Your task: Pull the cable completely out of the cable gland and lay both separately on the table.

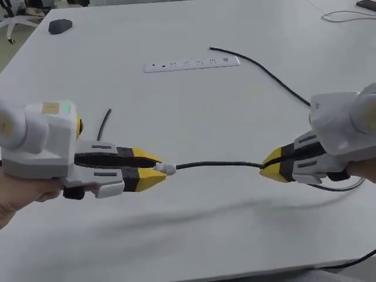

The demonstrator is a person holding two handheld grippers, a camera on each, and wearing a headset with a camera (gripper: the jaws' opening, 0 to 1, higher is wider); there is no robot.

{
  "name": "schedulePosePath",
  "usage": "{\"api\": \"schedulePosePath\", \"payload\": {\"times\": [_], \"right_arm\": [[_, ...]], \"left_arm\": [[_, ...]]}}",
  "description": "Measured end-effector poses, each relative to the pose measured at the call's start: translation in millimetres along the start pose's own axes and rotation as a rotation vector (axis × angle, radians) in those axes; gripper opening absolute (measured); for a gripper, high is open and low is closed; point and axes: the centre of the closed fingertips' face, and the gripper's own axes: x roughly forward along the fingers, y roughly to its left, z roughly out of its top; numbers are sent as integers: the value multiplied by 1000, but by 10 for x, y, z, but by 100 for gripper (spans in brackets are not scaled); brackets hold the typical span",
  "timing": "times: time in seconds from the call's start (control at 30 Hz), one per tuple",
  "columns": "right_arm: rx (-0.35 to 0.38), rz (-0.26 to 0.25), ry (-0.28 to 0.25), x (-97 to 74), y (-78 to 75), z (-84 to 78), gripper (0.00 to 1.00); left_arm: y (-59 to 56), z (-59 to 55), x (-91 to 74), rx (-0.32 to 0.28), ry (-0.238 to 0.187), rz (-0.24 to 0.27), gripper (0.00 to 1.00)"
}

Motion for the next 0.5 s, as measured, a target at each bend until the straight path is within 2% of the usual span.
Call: {"api": "schedulePosePath", "payload": {"times": [0.17, 0.37, 0.4, 0.47, 0.5], "right_arm": [[41, -57, 12, -102, -157, -229, 0], [81, -114, 113, -173, -291, -641, 0], [95, -117, 135, -178, -296, -716, 0], [100, -119, 146, -178, -301, -772, 0], [130, -98, 153, -177, -250, -792, 0]], "left_arm": [[15, 43, -80, -8, -21, 16, 15], [22, -1, -131, 0, -5, 29, 15], [23, -4, -142, 0, -4, 33, 15], [18, -7, -150, 0, -1, 34, 15], [10, -6, -154, 1, 0, 34, 15]]}}
